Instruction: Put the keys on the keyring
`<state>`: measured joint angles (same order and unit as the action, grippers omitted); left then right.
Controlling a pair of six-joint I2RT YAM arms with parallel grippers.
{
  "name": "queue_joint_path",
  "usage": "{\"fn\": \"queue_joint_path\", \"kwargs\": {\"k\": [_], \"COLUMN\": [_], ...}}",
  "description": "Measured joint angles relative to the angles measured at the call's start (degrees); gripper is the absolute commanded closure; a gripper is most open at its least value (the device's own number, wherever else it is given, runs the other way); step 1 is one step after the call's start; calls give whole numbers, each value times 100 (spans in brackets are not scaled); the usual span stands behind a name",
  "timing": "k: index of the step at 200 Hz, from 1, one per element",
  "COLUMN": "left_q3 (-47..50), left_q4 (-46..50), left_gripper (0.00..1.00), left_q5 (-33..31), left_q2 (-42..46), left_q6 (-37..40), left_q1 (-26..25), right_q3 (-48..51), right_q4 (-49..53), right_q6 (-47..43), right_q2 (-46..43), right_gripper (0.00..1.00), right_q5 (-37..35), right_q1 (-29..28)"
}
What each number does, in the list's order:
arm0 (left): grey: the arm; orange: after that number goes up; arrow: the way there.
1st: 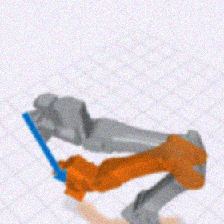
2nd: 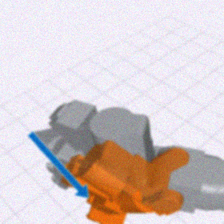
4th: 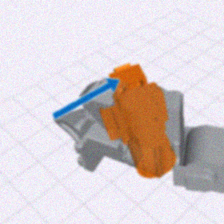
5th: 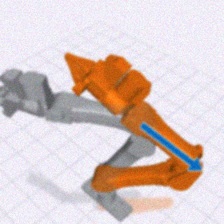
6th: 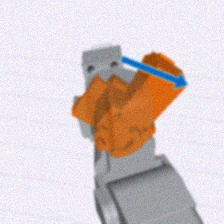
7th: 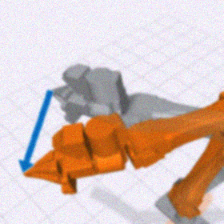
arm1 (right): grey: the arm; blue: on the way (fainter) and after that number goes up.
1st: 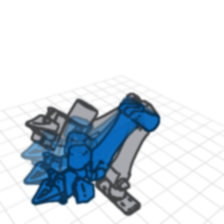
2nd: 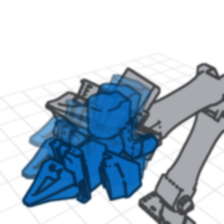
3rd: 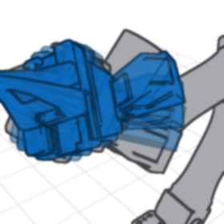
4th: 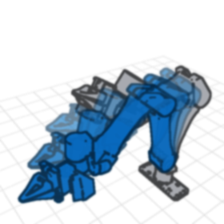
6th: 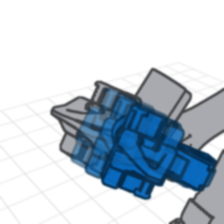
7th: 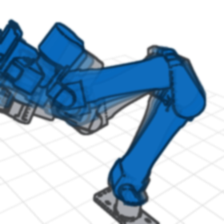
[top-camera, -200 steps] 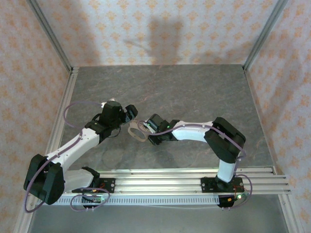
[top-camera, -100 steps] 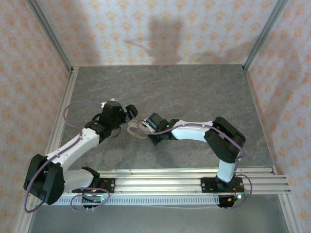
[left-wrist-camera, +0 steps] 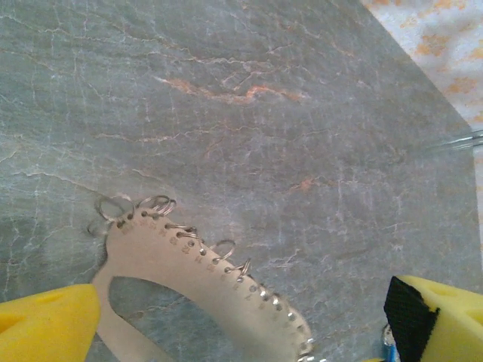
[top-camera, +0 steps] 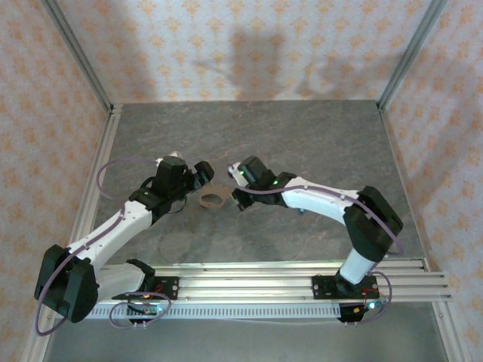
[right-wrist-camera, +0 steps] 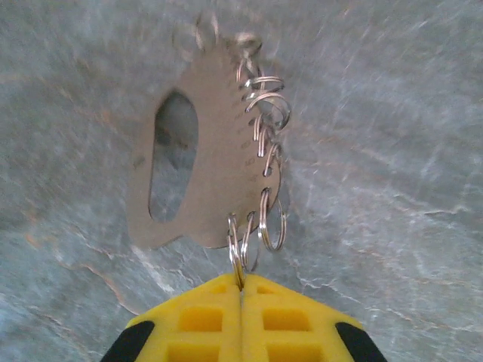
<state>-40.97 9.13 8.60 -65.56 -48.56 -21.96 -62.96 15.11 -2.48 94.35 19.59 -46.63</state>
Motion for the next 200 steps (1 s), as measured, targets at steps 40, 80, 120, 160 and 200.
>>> {"fn": "queue_joint_path", "kwargs": {"k": [40, 80, 120, 160, 200], "left_q3": [-225, -254, -254, -258, -481], "left_q4": [146, 70, -367, -1043, -1696], "left_gripper": [0, 3, 10, 24, 33], "left_q5": [-17, 175, 695, 1209, 1690], "left_q2": [70, 81, 74, 13, -444], "left_q6": [-83, -9, 236, 459, 612], "left_q1": [0, -2, -20, -149, -262], "right_q3": [-2, 9, 203, 387, 426], "right_q4": [-116, -273, -625, -957, -1338], "right_q6": [332, 608, 920, 1263, 1530], "right_q2": [-372, -649, -940, -1102, -1237], "right_gripper": [100, 100, 100, 100, 100], "right_q5": [549, 918, 1314, 1727, 2015], "right_q1": [420, 688, 1049, 1388, 1558]}}
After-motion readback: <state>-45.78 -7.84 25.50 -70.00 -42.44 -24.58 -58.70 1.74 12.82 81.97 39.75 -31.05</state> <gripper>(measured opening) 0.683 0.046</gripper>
